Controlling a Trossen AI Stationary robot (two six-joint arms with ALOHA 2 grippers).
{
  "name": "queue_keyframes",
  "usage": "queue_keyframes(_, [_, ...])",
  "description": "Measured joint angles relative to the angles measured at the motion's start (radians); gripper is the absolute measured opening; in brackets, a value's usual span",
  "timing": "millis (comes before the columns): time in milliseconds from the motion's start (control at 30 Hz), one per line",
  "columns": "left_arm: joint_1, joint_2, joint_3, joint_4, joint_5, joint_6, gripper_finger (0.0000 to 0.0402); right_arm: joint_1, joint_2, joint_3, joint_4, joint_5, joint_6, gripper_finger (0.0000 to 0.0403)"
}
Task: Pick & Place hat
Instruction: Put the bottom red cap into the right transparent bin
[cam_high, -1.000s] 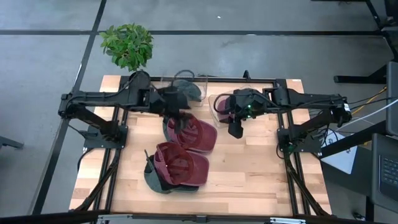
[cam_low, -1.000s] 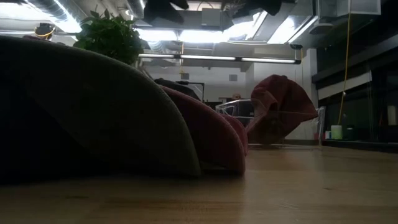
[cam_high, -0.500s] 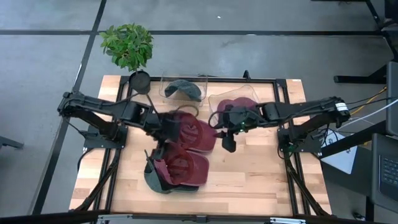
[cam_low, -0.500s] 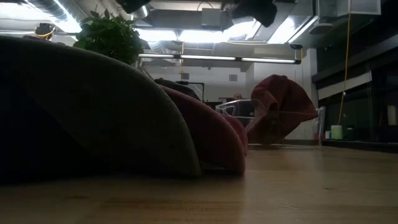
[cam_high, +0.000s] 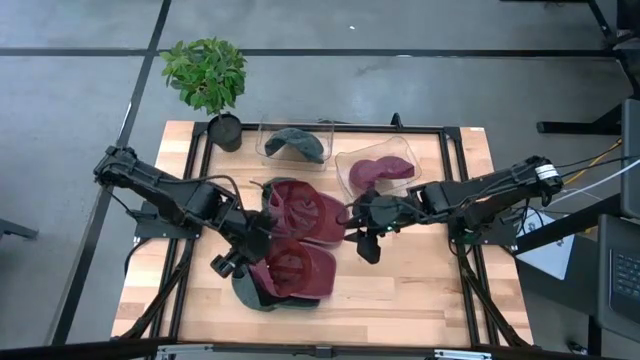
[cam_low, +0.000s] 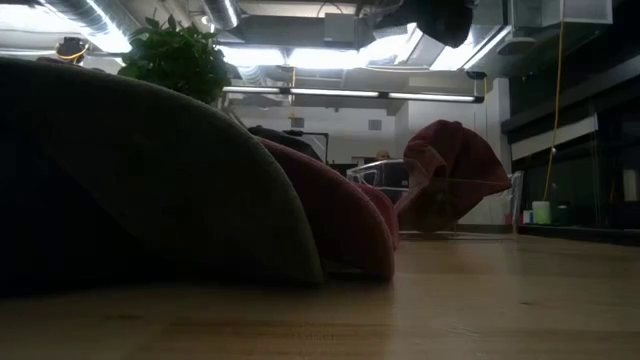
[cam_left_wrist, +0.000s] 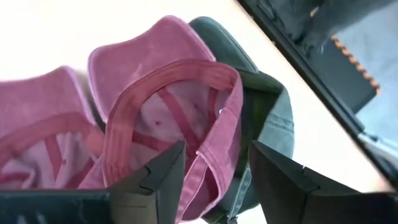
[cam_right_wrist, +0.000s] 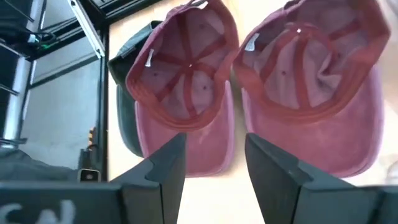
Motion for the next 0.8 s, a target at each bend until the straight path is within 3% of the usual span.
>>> queue_keyframes(400, [-0.013,0.105,0.0,0.0,0.011,0.149,0.0166,0.043,0.002,0.0,0.006,0.001,0.2,0.0161])
queue_keyframes(800, [-0.012,0.282,0.0,0.001,0.076,0.218,0.0152,0.051,0.002,0.0,0.006,0.012,0.23,0.0161])
